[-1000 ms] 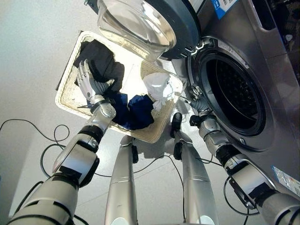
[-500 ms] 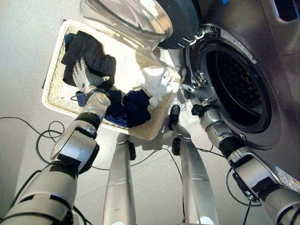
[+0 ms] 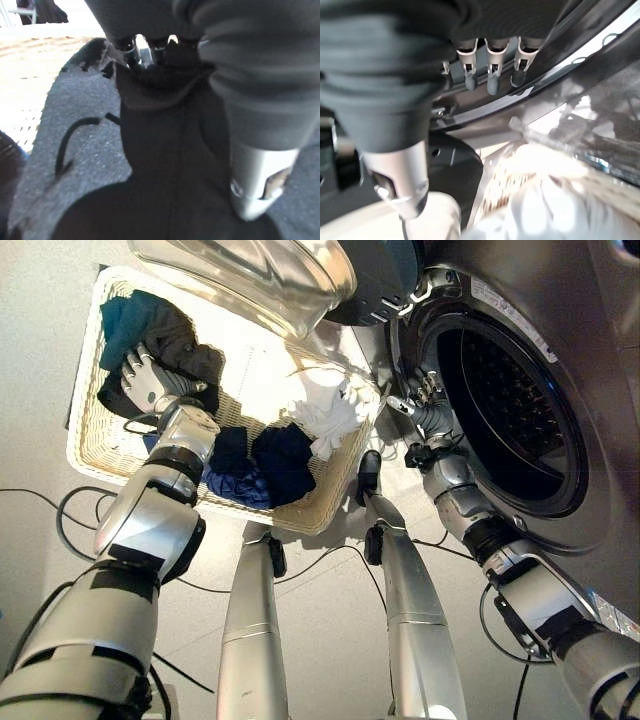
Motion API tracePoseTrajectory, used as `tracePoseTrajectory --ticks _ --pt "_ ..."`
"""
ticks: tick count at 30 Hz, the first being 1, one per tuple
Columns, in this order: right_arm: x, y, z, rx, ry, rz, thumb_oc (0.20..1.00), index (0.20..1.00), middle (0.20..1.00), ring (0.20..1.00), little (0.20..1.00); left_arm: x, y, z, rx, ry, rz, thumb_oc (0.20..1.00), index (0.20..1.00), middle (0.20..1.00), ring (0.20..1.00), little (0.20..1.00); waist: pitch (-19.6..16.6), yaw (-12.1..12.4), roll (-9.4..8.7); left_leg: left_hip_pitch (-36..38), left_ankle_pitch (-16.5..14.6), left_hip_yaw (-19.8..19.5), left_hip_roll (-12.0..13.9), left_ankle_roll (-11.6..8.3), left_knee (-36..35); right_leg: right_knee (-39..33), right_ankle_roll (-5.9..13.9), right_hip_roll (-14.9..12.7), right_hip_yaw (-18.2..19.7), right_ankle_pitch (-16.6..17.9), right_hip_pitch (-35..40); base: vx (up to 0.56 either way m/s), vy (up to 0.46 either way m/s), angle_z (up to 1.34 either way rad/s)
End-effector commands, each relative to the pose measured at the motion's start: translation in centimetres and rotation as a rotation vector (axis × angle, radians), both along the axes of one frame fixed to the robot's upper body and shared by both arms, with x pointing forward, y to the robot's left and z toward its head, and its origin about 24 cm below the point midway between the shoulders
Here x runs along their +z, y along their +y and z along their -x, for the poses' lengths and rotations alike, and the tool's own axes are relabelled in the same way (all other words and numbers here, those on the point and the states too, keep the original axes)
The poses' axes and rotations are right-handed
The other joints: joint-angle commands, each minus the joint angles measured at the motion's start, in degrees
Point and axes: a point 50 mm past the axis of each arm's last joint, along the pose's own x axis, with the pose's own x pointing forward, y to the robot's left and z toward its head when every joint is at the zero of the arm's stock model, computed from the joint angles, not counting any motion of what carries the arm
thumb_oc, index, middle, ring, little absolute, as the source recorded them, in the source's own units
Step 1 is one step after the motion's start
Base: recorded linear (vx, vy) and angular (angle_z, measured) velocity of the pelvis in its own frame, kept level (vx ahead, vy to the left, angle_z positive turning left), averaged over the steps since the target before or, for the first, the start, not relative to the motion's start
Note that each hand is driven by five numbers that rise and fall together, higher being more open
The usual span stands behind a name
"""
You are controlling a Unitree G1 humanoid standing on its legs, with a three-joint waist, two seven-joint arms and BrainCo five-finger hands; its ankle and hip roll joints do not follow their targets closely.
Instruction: Put the clothes into the washing machine.
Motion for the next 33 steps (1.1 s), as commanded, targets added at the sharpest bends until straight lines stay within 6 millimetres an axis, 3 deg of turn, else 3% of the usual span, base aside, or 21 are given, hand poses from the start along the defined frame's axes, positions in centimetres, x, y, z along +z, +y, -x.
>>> tracePoseTrajectory --ticks 1,4,6,24,30,33 --pt "1.2 -0.2 0.7 0.009 -0.102 -0.077 1.000 1.000 1.000 1.000 1.000 -4.6 3.6 1.6 0.110 0.273 0.122 1.000 1.000 1.000 1.000 1.000 -1.4 0.2 -0.52 -2.4 5.5 -1.4 -3.2 -1.87 -4.5 3.8 4.94 0.4 -2.8 -2.6 0.3 0.00 0.000 0.00" --pt "1.6 -0.8 0.7 -0.003 -0.120 -0.087 1.000 1.000 1.000 1.000 1.000 -4.2 3.9 1.6 0.081 0.346 0.080 1.000 1.000 1.000 1.000 1.000 -1.4 -0.1 -0.53 -2.7 5.6 -1.2 -3.0 -1.98 -5.0 3.4 4.94 0.5 -2.8 -2.3 -0.2 0.00 0.000 0.00" --pt "1.8 -1.1 0.7 -0.011 -0.130 -0.086 1.000 1.000 1.000 1.000 1.000 -3.7 3.7 1.2 0.034 0.340 0.055 0.200 0.200 0.200 0.200 0.200 -1.4 -0.2 -0.36 -2.8 5.6 -1.1 -2.9 -2.08 -5.2 3.3 4.98 0.7 -2.5 -2.3 -0.4 0.00 0.000 0.00" --pt "2.0 -1.5 1.1 -0.044 -0.160 -0.120 1.000 1.000 1.000 1.000 1.000 -3.2 2.9 0.7 -0.043 0.140 0.048 0.200 0.200 0.200 0.200 0.200 -1.4 -0.1 -0.51 0.2 5.7 -0.1 -2.6 -2.45 -7.0 1.8 5.12 1.3 -3.0 -2.0 1.9 0.00 0.001 -0.01" --pt "1.9 -0.1 1.9 -0.051 -0.196 0.118 1.000 1.000 1.000 1.000 1.000 -1.0 1.0 0.2 -0.166 -0.121 -0.059 0.200 0.200 0.200 0.200 0.200 -1.4 0.4 0.05 2.2 5.5 0.1 -2.7 -2.39 -7.0 2.4 5.20 0.8 -3.3 -2.3 3.4 0.00 0.000 0.00" --pt "1.9 0.2 2.1 -0.057 -0.214 0.198 1.000 1.000 1.000 1.000 1.000 -0.8 0.5 0.2 -0.206 -0.166 -0.085 0.200 0.200 0.200 0.200 0.200 -1.4 0.6 0.31 2.8 5.3 0.1 -2.9 -2.32 -6.9 2.6 5.24 0.6 -3.6 -2.4 4.0 0.00 0.000 0.00"
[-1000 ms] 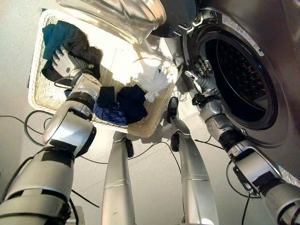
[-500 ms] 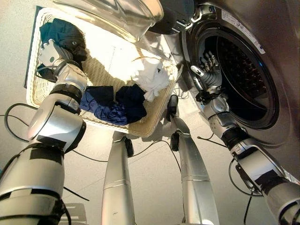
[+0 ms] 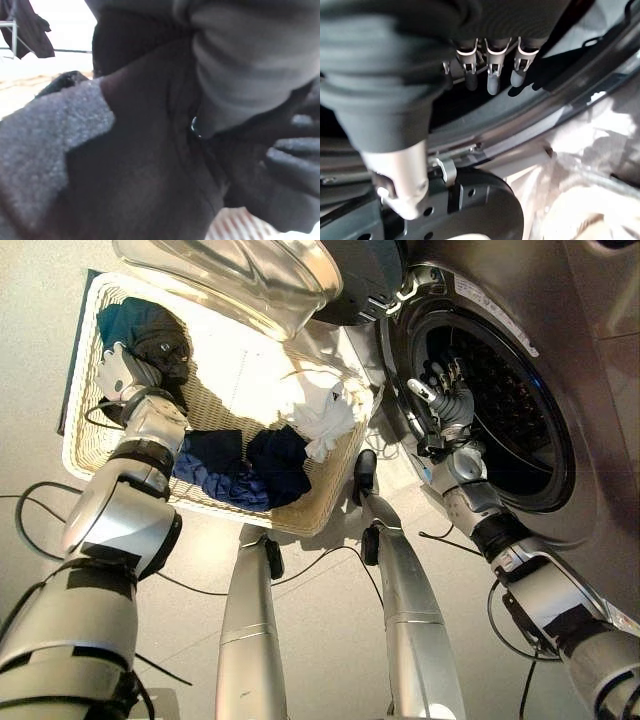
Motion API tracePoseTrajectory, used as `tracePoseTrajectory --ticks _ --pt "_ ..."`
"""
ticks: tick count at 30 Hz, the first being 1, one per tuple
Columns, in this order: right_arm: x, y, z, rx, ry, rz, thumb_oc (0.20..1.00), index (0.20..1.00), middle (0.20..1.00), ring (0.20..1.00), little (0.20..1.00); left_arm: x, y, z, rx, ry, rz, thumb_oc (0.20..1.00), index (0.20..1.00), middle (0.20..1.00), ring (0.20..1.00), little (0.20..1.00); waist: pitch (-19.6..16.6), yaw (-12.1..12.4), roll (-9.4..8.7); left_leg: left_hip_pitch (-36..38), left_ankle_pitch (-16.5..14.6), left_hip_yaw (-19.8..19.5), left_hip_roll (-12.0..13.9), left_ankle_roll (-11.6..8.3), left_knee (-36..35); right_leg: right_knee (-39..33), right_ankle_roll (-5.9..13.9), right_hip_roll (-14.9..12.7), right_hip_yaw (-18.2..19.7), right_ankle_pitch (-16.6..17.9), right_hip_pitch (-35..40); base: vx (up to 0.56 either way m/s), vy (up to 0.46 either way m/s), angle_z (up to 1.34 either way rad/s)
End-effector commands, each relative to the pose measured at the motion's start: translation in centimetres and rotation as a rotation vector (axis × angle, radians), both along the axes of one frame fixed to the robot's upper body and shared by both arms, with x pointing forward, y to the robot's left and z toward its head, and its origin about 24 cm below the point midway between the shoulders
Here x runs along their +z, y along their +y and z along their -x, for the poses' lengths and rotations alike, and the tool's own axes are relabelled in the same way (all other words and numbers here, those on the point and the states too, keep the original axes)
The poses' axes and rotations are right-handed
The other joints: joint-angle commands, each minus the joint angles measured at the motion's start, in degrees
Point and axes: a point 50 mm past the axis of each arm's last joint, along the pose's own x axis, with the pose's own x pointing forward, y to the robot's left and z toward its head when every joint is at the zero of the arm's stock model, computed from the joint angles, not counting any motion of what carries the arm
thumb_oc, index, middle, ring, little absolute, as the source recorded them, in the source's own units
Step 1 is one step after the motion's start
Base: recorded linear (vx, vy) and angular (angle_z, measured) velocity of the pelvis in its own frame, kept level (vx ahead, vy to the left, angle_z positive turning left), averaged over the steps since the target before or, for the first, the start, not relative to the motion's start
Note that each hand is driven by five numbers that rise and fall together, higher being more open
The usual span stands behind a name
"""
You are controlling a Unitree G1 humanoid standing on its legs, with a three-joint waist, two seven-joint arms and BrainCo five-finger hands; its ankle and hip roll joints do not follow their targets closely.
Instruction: Put the clothes into the washing machine.
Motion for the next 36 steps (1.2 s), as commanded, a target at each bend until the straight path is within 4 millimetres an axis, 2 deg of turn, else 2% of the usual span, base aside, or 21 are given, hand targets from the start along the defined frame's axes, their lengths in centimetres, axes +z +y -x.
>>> tracePoseTrajectory --ticks 1,2,3,4,5,6,11,22,26,36 --pt "0.8 0.8 1.3 -0.016 -0.105 0.202 1.000 1.000 1.000 1.000 1.000 -0.5 -2.6 -0.4 -0.131 -0.124 -0.028 0.200 0.200 0.200 0.200 0.200 -1.2 1.7 0.68 1.0 4.6 -0.6 -3.8 -1.82 -5.8 3.5 5.82 -0.1 -4.1 -3.2 2.6 -0.03 -0.044 0.01" --pt "0.8 1.1 1.6 -0.033 -0.135 0.289 1.000 1.000 1.000 1.000 1.000 -0.7 -3.3 -0.3 -0.184 -0.165 -0.053 0.200 0.200 0.200 0.200 0.200 -1.2 2.2 1.00 1.8 4.3 -0.8 -4.0 -1.67 -5.7 3.7 5.93 -0.4 -4.5 -3.4 3.3 -0.03 -0.044 0.01" --pt "0.8 1.1 1.6 -0.033 -0.135 0.289 1.000 1.000 1.000 1.000 1.000 -0.7 -3.3 -0.3 -0.184 -0.165 -0.053 0.200 0.200 0.200 0.200 0.200 -1.2 2.2 1.00 1.8 4.3 -0.8 -4.0 -1.67 -5.7 3.7 5.93 -0.4 -4.5 -3.4 3.3 -0.03 -0.068 0.00" --pt "1.0 1.3 1.9 -0.072 -0.171 0.422 1.000 1.000 1.000 1.000 1.000 -1.1 -4.3 -0.1 -0.245 -0.205 -0.102 0.200 0.200 0.200 0.200 0.200 -1.2 2.9 1.38 2.8 3.9 -0.9 -4.2 -1.48 -5.3 4.1 6.11 -0.8 -5.0 -3.7 4.3 -0.02 -0.043 0.01" --pt "1.0 1.3 1.9 -0.079 -0.175 0.440 1.000 1.000 1.000 1.000 1.000 -1.2 -4.5 0.0 -0.254 -0.209 -0.110 0.200 0.200 0.200 0.200 0.200 -1.2 3.0 1.45 2.9 3.8 -0.9 -4.2 -1.43 -5.3 4.3 6.14 -1.0 -5.1 -3.8 4.4 -0.03 -0.075 0.05" --pt "1.4 1.3 1.9 -0.114 -0.196 0.532 1.000 1.000 1.000 1.000 1.000 -1.4 -5.3 0.1 -0.300 -0.228 -0.143 0.200 0.200 0.200 0.200 0.200 -1.2 3.6 1.75 3.5 3.5 -0.9 -4.2 -1.25 -5.2 4.7 6.33 -1.5 -5.6 -4.0 4.9 -0.02 -0.047 0.07" --pt "2.6 0.9 1.7 -0.156 -0.225 0.657 1.000 1.000 1.000 1.000 1.000 -2.1 -6.9 0.7 -0.418 -0.249 -0.211 0.200 0.200 0.200 0.200 0.200 -1.2 4.9 2.43 5.5 2.8 -1.4 -4.5 -0.96 -5.4 5.0 6.58 -2.4 -6.9 -4.5 6.9 -0.02 -0.055 0.11" --pt "3.8 2.2 1.0 -0.050 -0.190 0.826 1.000 1.000 1.000 1.000 1.000 -3.0 -10.6 1.6 -0.681 -0.259 -0.333 0.200 0.200 0.200 0.200 0.200 -1.2 7.0 3.73 9.0 1.5 -2.2 -5.4 -0.16 -4.7 6.3 6.75 -3.8 -8.2 -5.4 10.3 -0.01 -0.036 0.06" --pt "4.1 2.3 0.7 -0.029 -0.160 0.874 1.000 1.000 1.000 1.000 1.000 -2.6 -11.7 2.0 -0.770 -0.275 -0.380 0.200 0.200 0.200 0.200 0.200 -1.2 7.5 3.92 9.7 1.4 -2.3 -5.5 0.08 -4.7 6.4 6.81 -4.1 -8.4 -5.3 10.9 0.00 -0.021 0.04" --pt "4.6 3.2 -0.2 0.069 -0.078 0.893 1.000 1.000 1.000 1.000 1.000 -1.4 -16.2 4.1 -1.140 -0.312 -0.468 0.200 0.200 0.200 0.200 0.200 -1.2 8.6 4.98 10.7 1.2 -2.6 -6.2 0.67 -4.7 6.3 6.83 -4.6 -8.6 -5.0 11.7 0.00 -0.007 0.04"
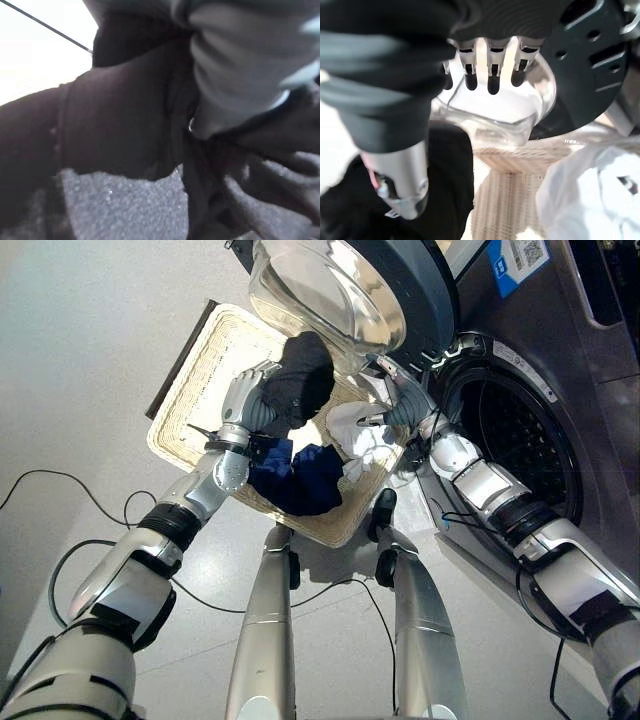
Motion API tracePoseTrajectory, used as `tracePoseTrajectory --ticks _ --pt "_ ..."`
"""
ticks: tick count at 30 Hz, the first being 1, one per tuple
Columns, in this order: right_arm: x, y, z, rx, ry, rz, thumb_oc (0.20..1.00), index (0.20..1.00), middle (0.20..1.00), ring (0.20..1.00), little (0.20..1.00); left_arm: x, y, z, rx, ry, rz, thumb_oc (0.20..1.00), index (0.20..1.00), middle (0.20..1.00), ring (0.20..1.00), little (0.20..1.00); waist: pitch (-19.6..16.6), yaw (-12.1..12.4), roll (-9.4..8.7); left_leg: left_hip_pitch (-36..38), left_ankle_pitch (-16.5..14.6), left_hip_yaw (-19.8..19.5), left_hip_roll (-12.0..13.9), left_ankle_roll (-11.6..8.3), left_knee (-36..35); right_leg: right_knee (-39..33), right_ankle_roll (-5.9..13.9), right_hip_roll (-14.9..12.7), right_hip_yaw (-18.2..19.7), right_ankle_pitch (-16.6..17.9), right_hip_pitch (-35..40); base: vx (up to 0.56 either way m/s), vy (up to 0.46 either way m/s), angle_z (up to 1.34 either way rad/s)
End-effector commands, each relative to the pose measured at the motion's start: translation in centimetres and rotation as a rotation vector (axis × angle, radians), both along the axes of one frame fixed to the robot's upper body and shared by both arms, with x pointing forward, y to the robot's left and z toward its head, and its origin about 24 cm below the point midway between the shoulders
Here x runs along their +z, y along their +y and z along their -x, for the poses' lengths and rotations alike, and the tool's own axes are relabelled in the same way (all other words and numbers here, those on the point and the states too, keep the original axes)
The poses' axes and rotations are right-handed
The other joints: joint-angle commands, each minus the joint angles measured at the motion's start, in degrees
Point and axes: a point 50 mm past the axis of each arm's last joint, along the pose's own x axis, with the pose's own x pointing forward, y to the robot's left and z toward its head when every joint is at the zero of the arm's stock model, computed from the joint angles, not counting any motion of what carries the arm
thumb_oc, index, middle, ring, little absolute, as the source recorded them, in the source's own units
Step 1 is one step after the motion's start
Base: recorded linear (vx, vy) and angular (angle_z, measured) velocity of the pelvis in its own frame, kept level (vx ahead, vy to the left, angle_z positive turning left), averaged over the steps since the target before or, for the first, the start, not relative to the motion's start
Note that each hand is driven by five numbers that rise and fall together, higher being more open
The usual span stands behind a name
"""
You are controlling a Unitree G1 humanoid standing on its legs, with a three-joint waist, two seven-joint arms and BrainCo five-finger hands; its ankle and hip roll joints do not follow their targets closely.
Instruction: Put the clothes into the washing machine.
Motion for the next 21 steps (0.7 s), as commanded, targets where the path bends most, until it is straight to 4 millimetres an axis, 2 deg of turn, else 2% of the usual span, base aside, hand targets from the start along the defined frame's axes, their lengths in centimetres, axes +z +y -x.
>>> tracePoseTrajectory --ticks 1,2,3,8,13,21 --pt "1.6 -0.1 0.1 0.033 -0.019 -0.001 1.000 1.000 1.000 1.000 1.000 2.1 -2.8 1.4 -0.206 -0.081 0.044 0.200 0.200 0.200 0.200 0.200 -1.4 0.2 4.77 1.2 -0.7 0.6 -3.6 0.21 -2.8 4.7 6.27 -1.4 -5.0 -3.8 1.5 0.00 0.000 0.00" --pt "1.5 0.1 -0.1 0.041 0.016 -0.017 1.000 1.000 1.000 1.000 1.000 2.4 -4.1 2.3 -0.326 -0.058 0.022 0.200 0.200 0.200 0.200 0.200 -1.4 0.3 5.11 1.7 -0.7 0.7 -3.7 0.40 -2.9 4.7 6.26 -1.4 -4.8 -3.6 1.8 -0.01 0.035 0.04" --pt "1.5 0.3 -0.2 0.048 0.023 -0.012 1.000 1.000 1.000 1.000 1.000 2.7 -4.6 2.6 -0.375 -0.045 0.022 0.200 0.200 0.200 0.200 0.200 -1.4 0.3 5.25 1.7 -0.8 0.7 -3.7 0.49 -2.9 4.8 6.28 -1.4 -4.6 -3.7 1.7 -0.01 0.044 0.06" --pt "1.3 1.0 -0.3 0.075 0.046 0.018 1.000 1.000 1.000 1.000 1.000 3.2 -6.0 3.4 -0.507 0.002 0.004 0.200 0.200 0.200 0.200 0.200 -1.4 0.2 5.19 2.0 -0.8 1.2 -3.6 0.69 -3.1 4.6 6.43 -1.3 -4.5 -3.4 1.8 0.00 0.011 0.01" --pt "1.3 1.7 -0.2 0.112 0.069 0.029 1.000 1.000 1.000 1.000 1.000 3.4 -7.8 4.1 -0.614 0.066 -0.053 0.200 0.200 0.200 0.200 0.200 -1.4 0.0 5.02 2.1 -0.7 1.3 -3.8 0.91 -3.1 4.2 6.44 -1.0 -4.1 -3.1 1.9 0.00 0.000 0.00" --pt "0.4 3.7 0.1 0.225 0.153 0.067 1.000 1.000 1.000 1.000 1.000 3.9 -9.1 4.0 -0.655 0.099 -0.048 0.200 0.200 0.200 0.200 0.200 -1.4 -0.6 4.44 2.2 -0.5 1.5 -3.8 0.96 -3.2 3.7 6.47 -0.4 -3.2 -2.7 2.0 0.00 0.004 0.00"
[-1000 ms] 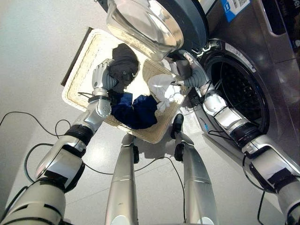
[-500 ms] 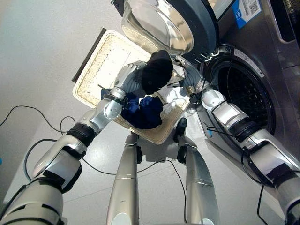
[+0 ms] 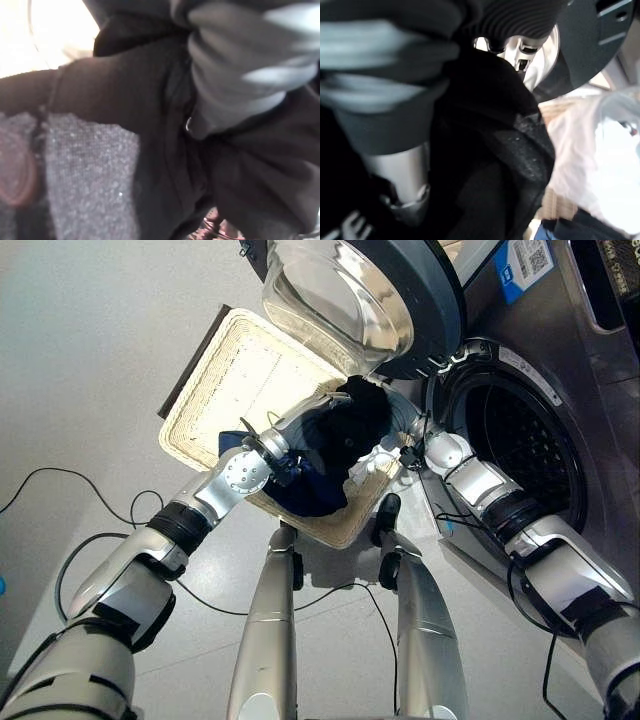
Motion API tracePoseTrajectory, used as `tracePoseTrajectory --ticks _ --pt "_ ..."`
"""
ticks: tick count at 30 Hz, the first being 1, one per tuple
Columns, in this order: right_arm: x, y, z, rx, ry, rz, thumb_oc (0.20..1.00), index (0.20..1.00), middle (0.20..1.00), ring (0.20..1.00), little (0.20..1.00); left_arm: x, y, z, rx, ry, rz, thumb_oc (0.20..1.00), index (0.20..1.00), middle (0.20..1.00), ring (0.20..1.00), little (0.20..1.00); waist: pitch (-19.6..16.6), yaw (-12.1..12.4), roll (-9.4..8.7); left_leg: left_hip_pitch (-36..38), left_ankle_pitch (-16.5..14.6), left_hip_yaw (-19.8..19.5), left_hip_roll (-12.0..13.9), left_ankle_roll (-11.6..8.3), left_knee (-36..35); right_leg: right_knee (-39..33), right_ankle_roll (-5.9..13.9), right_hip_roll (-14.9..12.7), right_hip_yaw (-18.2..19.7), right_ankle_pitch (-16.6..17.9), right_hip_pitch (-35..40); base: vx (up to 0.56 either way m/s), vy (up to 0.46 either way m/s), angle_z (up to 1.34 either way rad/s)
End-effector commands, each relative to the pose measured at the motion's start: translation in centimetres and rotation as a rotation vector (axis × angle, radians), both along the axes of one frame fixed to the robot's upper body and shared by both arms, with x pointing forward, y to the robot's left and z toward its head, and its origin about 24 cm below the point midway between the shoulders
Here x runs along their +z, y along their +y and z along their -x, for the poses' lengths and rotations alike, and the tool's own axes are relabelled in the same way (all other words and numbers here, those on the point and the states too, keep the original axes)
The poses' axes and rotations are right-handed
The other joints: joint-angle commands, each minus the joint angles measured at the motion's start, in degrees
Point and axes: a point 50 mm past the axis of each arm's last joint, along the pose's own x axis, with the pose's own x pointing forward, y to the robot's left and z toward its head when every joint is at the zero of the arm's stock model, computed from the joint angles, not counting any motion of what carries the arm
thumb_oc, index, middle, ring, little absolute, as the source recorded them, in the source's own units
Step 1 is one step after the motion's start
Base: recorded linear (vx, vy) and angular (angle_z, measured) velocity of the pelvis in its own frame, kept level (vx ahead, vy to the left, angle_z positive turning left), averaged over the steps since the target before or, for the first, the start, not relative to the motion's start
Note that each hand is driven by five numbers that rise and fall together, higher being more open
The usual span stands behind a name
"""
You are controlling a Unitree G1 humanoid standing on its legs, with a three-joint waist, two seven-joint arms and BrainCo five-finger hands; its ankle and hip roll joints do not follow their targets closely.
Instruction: Put the clothes into the washing machine.
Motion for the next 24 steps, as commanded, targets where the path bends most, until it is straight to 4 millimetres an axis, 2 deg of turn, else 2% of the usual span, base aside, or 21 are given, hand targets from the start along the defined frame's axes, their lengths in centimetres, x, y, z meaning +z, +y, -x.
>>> tracePoseTrajectory --ticks 1,5,13,14,15,16,17,21,24 --pt "1.8 3.2 0.7 0.161 -0.022 0.008 1.000 1.000 1.000 1.000 1.000 4.0 -5.2 2.1 -0.238 -0.117 0.150 0.200 0.200 0.200 0.200 0.200 -1.4 -0.7 4.09 1.3 -0.6 1.5 -3.2 0.63 -3.6 3.2 6.25 0.2 -3.3 -2.5 1.1 0.00 0.000 0.00" --pt "1.5 4.1 0.9 0.219 0.022 0.008 1.000 1.000 1.000 1.000 1.000 4.6 -5.5 1.9 -0.227 -0.141 0.139 0.200 0.200 0.200 0.200 0.200 -1.4 -0.9 3.69 1.1 -0.2 1.6 -3.3 0.59 -3.8 2.7 6.21 0.5 -3.2 -2.2 1.2 0.00 0.000 0.00" --pt "-0.4 5.0 1.1 0.308 0.193 -0.004 1.000 1.000 1.000 1.000 1.000 5.2 -5.6 1.4 -0.164 -0.240 0.097 0.200 0.200 0.200 0.200 0.200 -1.4 -1.5 2.79 1.1 0.2 2.0 -3.1 0.41 -4.1 2.1 6.09 1.1 -2.8 -1.9 1.3 0.00 0.000 0.00" --pt "-0.8 4.9 1.1 0.302 0.215 -0.020 0.727 0.727 0.727 0.727 0.727 5.1 -5.6 1.3 -0.150 -0.258 0.088 0.200 0.200 0.200 0.200 0.200 -1.4 -1.5 2.66 1.6 0.0 2.0 -3.0 0.33 -4.1 2.3 6.14 1.0 -2.7 -2.1 1.5 0.00 0.000 0.00" --pt "-0.9 4.8 1.1 0.302 0.225 -0.046 0.401 0.401 0.401 0.401 0.401 5.1 -5.6 1.2 -0.141 -0.268 0.088 0.200 0.200 0.200 0.200 0.200 -1.4 -1.6 2.60 1.5 0.1 2.1 -2.9 0.32 -4.2 2.2 6.12 1.0 -2.7 -2.1 1.5 0.00 0.000 0.00" --pt "-0.9 4.8 1.1 0.302 0.225 -0.046 0.401 0.401 0.401 0.401 0.401 5.1 -5.6 1.2 -0.141 -0.268 0.088 0.200 0.200 0.200 0.200 0.200 -1.4 -1.6 2.60 1.5 0.1 2.1 -2.9 0.32 -4.2 2.2 6.12 1.0 -2.7 -2.1 1.5 -0.01 0.008 -0.05" --pt "-0.8 4.8 1.0 0.302 0.223 -0.051 0.200 0.200 0.200 0.200 0.200 5.3 -5.6 1.2 -0.140 -0.272 0.087 0.200 0.200 0.200 0.200 0.200 -1.4 -1.6 2.63 1.3 0.3 2.1 -2.9 0.34 -4.2 2.0 6.08 1.1 -2.8 -1.8 1.3 0.00 0.008 -0.04" --pt "-1.0 4.5 0.9 0.316 0.268 -0.269 0.200 0.200 0.200 0.200 0.200 5.2 -5.6 0.8 -0.109 -0.295 0.075 0.200 0.200 0.200 0.200 0.200 -1.4 -2.0 2.45 1.0 0.1 2.2 -2.8 0.30 -4.1 1.7 6.12 1.4 -2.2 -1.8 1.2 0.00 0.004 -0.01" --pt "-0.7 4.3 0.8 0.318 0.267 -0.356 0.200 0.200 0.200 0.200 0.200 5.3 -5.8 0.7 -0.103 -0.306 0.075 0.200 0.200 0.200 0.200 0.200 -1.4 -2.3 2.55 0.4 0.4 2.3 -2.9 0.30 -4.3 1.3 6.15 1.6 -2.1 -1.4 0.6 -0.01 0.007 -0.04"
